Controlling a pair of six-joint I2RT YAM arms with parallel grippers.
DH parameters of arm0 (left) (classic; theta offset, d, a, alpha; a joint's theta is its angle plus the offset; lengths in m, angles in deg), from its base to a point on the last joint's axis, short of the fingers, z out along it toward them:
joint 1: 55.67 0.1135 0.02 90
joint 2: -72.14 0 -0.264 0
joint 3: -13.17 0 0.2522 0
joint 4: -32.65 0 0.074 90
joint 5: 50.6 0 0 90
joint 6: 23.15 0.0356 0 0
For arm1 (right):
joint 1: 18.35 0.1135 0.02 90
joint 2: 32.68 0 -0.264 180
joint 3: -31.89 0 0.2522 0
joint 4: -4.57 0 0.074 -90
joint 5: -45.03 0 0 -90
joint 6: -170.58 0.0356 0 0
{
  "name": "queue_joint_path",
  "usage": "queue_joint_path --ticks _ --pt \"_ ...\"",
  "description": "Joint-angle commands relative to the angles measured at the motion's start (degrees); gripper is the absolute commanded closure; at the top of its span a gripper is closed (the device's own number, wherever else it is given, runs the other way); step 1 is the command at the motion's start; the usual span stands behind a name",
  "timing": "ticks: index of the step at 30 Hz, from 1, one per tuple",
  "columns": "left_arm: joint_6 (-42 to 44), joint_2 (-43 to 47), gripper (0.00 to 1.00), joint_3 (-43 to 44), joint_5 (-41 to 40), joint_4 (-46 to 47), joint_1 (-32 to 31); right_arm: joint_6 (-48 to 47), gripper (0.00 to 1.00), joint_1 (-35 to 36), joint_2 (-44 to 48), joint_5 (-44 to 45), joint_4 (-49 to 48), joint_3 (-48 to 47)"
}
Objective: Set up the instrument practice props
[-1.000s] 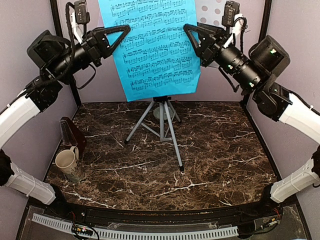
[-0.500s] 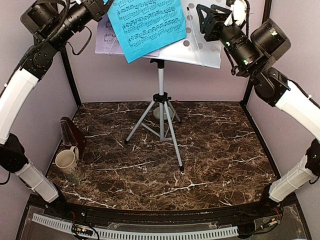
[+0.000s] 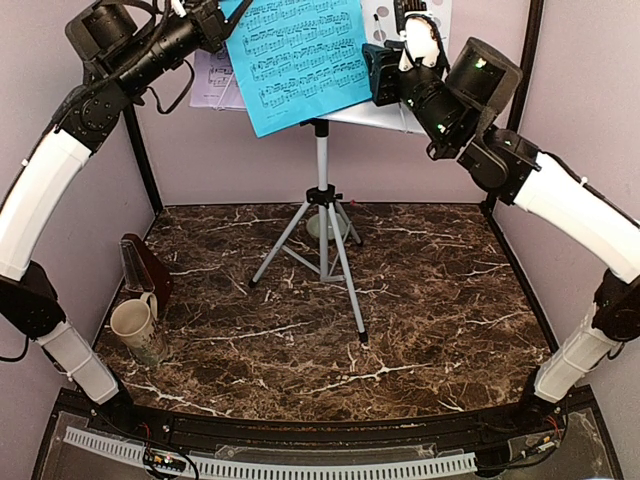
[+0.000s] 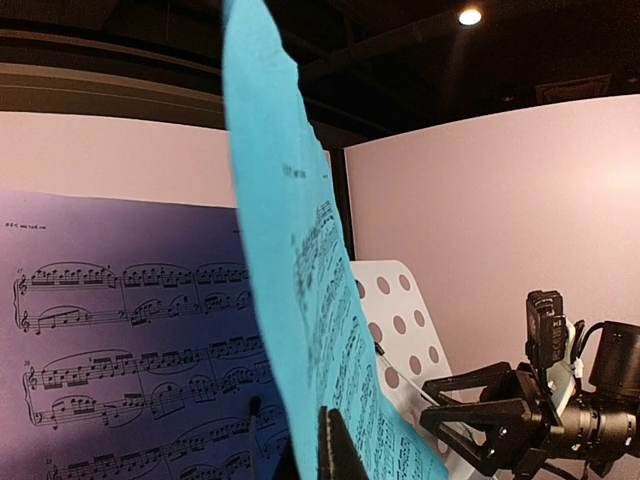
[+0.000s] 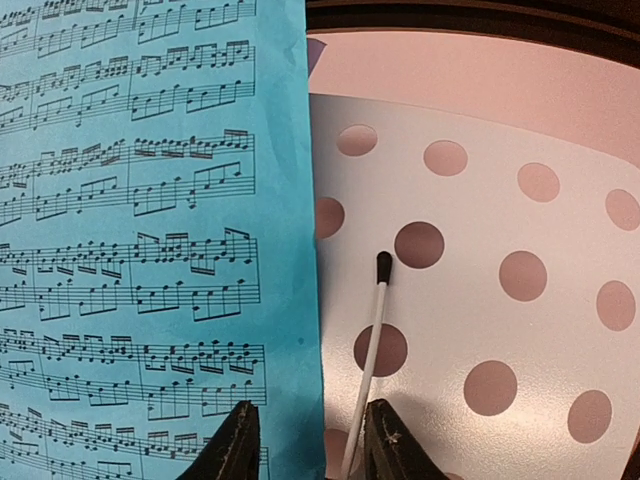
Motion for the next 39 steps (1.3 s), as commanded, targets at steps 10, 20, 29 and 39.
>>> queue_joint_path --ticks 10,20,29,39 --pt "3.01 0.44 1.0 2.2 -2.29 1.28 0.26 -0.72 0.89 -1.7 -1.89 4.68 -3.57 -2.32" --pt "4.23 0.34 1.0 2.25 -3.98 1.34 0.28 -0.84 1.0 -1.72 0.18 1.58 -11.55 3.17" --pt "6.01 -2.13 1.0 4.43 -2.01 2.6 0.35 -2.47 1.0 -1.72 3.46 -6.1 -20.75 10.68" --pt "12.56 -7.61 1.0 9.54 12.37 3.64 0.78 -6.01 1.0 -1.72 3.76 -12.65 -21.71 12.81"
